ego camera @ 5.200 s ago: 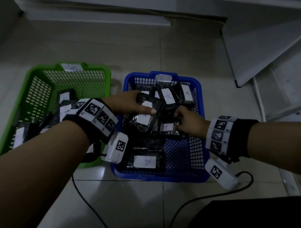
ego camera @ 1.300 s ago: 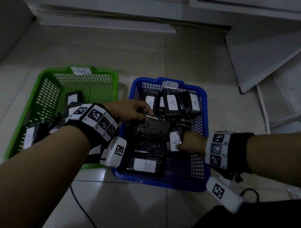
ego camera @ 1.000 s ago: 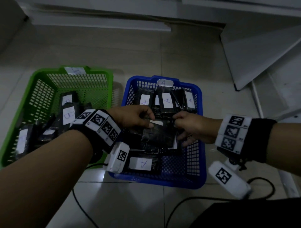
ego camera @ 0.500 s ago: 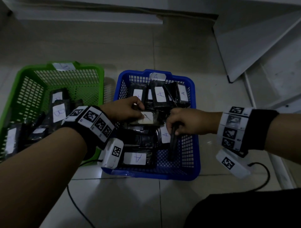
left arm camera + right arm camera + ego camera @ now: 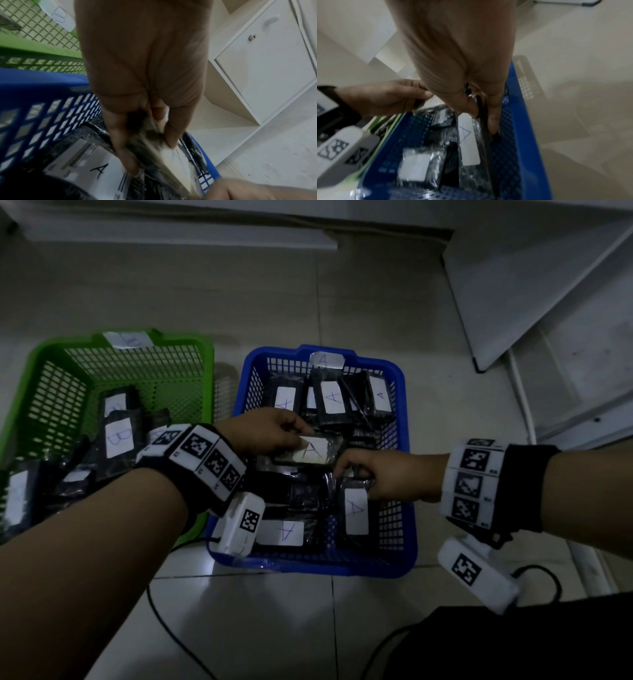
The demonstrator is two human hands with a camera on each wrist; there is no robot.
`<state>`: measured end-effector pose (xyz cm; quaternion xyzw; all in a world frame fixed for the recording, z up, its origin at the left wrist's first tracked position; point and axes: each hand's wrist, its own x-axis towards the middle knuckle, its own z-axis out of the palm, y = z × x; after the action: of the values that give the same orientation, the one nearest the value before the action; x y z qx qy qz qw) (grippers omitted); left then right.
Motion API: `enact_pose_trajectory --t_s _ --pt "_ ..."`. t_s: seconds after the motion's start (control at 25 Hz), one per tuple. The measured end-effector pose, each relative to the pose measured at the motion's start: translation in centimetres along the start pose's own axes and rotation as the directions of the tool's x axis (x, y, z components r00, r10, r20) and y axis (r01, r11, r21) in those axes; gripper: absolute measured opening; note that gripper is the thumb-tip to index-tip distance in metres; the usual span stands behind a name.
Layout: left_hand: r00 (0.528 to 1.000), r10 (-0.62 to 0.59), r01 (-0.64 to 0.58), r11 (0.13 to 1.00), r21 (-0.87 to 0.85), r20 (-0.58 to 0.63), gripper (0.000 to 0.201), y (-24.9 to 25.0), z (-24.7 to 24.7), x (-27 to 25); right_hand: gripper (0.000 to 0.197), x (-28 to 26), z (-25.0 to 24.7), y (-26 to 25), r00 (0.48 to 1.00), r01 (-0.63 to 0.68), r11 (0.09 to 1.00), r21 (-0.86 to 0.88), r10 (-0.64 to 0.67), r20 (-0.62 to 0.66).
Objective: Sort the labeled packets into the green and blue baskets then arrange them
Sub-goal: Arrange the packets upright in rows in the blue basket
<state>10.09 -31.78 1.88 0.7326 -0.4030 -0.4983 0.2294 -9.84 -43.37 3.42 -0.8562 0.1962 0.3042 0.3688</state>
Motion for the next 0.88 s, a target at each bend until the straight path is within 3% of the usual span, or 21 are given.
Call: enact_pose_trajectory --t_s 0.16,0.36,0.52,0.6,0.72,0.88 --pt "0.994 -0.007 0.01 1.0 0.028 -0.107 0.023 -0.3 -0.4 0.0 0.054 0.5 1.9 0.2 0.992 0.071 0.997 0.022 -0.069 -0.106" --pt "0.994 -0.015 0.02 0.999 0.045 -0.11 0.023 -0.9 -0.8 -0.1 0.037 1.3 2.7 0.8 0.978 0.028 0.999 0.021 -0.023 -0.208" --pt "0.995 -0.031 0.031 0.999 0.005 -0.098 0.022 -1.2 -1.0 -0.1 0.032 1.1 1.5 0.5 0.988 -0.018 0.99 0.138 0.039 -0.149" --pt "0.996 -0.028 0.027 1.0 -0.009 -0.087 0.02 -1.2 -1.0 -0.1 0.038 1.0 1.3 0.5 0.998 -0.004 0.999 -0.037 0.002 -0.063" --pt "0.997 -0.014 0.016 1.0 0.027 -0.082 0.02 -1.3 -1.1 0.0 0.026 1.2 1.6 0.3 0.997 0.057 0.946 -0.318 -0.071 -0.033" --pt "0.996 -0.013 0.015 1.0 0.026 -0.091 0.022 -1.3 -1.1 0.1 0.019 1.7 2.0 1.2 0.992 0.098 0.923 -0.371 -0.118 -0.031"
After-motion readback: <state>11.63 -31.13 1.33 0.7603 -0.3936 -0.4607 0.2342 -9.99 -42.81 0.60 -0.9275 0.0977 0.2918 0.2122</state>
